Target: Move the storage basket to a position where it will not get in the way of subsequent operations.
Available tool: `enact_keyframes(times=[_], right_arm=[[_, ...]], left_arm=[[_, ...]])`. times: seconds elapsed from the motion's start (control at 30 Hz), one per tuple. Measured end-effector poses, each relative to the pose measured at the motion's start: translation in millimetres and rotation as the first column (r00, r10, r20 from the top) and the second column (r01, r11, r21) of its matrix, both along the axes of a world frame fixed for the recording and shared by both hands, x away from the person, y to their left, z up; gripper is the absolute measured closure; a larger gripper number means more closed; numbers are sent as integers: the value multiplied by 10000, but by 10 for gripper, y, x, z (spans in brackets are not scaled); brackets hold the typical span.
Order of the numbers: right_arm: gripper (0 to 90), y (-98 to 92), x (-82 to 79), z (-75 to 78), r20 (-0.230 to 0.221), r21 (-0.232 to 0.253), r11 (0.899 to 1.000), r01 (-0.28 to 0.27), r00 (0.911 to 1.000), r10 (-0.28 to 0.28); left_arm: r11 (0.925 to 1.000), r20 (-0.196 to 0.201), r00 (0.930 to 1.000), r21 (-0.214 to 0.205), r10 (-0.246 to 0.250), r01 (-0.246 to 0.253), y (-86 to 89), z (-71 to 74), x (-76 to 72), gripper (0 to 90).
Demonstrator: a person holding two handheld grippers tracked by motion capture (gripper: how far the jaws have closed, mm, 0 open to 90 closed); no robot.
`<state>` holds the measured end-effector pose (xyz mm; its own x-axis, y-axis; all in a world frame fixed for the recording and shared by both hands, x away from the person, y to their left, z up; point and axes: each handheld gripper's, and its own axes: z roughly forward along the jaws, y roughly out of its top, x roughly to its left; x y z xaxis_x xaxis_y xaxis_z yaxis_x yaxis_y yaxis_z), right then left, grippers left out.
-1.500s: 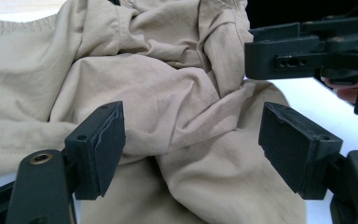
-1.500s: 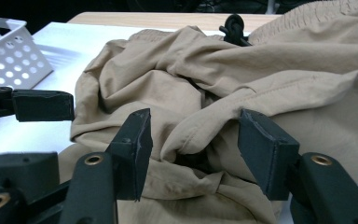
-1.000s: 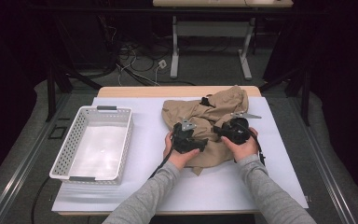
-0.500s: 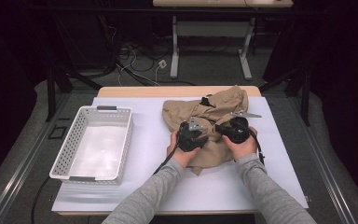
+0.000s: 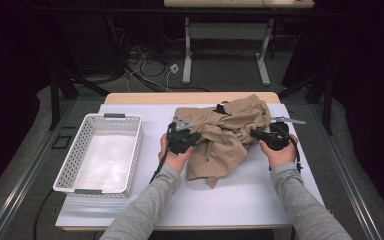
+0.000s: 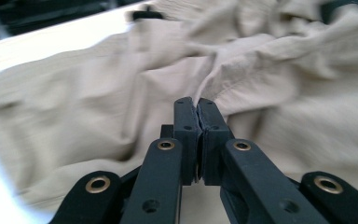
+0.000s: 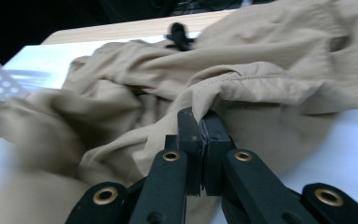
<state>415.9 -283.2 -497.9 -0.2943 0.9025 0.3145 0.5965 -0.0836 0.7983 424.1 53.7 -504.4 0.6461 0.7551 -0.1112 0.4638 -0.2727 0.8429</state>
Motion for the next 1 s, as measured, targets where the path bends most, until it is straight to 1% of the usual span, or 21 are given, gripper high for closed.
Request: enact_keyframes(times=[0.03, 0.07, 0.1, 0.17, 0.2, 0.27, 0.3, 0.33, 0.4, 0.43, 0.47, 0.5, 0.53, 0.57, 0.6, 0.67, 0.77, 0.83, 0.9, 0.93, 1.0], right_arm=[[887, -45, -3, 1, -92, 8, 10000, 91, 9999, -91], [886, -98, -1, -4, -62, -86, 9998, 186, 9998, -186], [886, -159, -9, -3, -176, -44, 9996, 275, 9995, -276], [886, -245, -15, -8, -167, -11, 9989, 477, 9987, -477], [886, -283, -20, -8, -171, -5, 9984, 560, 9983, -560], [886, -365, -20, -13, -154, -89, 9969, 781, 9968, -782], [886, -400, -19, -17, -144, -120, 9964, 844, 9963, -846], [886, -447, -18, -21, -161, -86, 9953, 967, 9952, -969], [885, -555, -23, -20, -255, 208, 9916, 1280, 9915, -1275], [885, -603, -30, -20, -209, 265, 9903, 1366, 9905, -1361], [885, -635, -36, -19, -193, 313, 9892, 1433, 9896, -1427], [885, -675, -43, -28, -144, 489, 9861, 1586, 9873, -1580], [884, -703, -54, -24, -306, 446, 9867, 1565, 9874, -1553], [884, -728, -54, -42, -162, 364, 9865, 1594, 9872, -1589], [884, -741, -70, -43, -379, 389, 9862, 1612, 9864, -1598], [883, -761, -93, -65, -489, 242, 9880, 1526, 9873, -1513], [882, -744, -125, -83, -398, 202, 9889, 1471, 9885, -1462], [880, -736, -147, -85, -404, 174, 9900, 1400, 9894, -1393], [871, -732, -169, -86, -398, 244, 9908, 1328, 9905, -1317], [862, -734, -179, -83, -382, 239, 9914, 1288, 9911, -1278], [836, -732, -201, -84, -164, 323, 9911, 1292, 9915, -1287]], left_arm=[[9997, 18, 9997, 32, 248, -248, 74, 3, 18, 875], [9989, -79, 9989, 59, 463, -462, 163, 6, 36, 876], [9972, -96, 9972, -96, 738, -739, 214, -2, 48, 875], [9942, -206, 9941, -141, 1064, -1067, 303, -7, 65, 874], [9937, -237, 9934, -70, 1120, -1122, 333, -5, 69, 873], [9903, -222, 9903, -171, 1372, -1376, 377, 1, 77, 872], [9892, -281, 9891, -208, 1446, -1452, 396, 8, 81, 871], [9879, -281, 9880, -244, 1522, -1529, 414, 16, 93, 870], [9834, -452, 9839, -475, 1731, -1751, 471, 39, 123, 864], [9818, -485, 9824, -515, 1804, -1829, 485, 45, 130, 864], [9809, -556, 9810, -476, 1858, -1885, 509, 51, 137, 863], [9804, -600, 9803, -494, 1879, -1910, 515, 50, 140, 860], [9800, -684, 9795, -494, 1894, -1930, 518, 47, 141, 856], [9792, -671, 9785, -447, 1949, -1980, 516, 41, 143, 850], [9778, -748, 9763, -367, 2031, -2063, 514, 36, 140, 837], [9776, -819, 9756, -365, 2038, -2073, 514, 21, 144, 827], [9753, -933, 9729, -434, 2118, -2165, 507, 14, 143, 804], [9766, -973, 9740, -475, 2044, -2097, 501, 22, 133, 768], [9775, -912, 9755, -497, 2002, -2052, 501, 48, 108, 712], [9755, -988, 9746, -706, 2009, -2082, 492, 66, 86, 690], [9755, -1040, 9754, -847, 1942, -2032, 486, 94, 56, 626]])
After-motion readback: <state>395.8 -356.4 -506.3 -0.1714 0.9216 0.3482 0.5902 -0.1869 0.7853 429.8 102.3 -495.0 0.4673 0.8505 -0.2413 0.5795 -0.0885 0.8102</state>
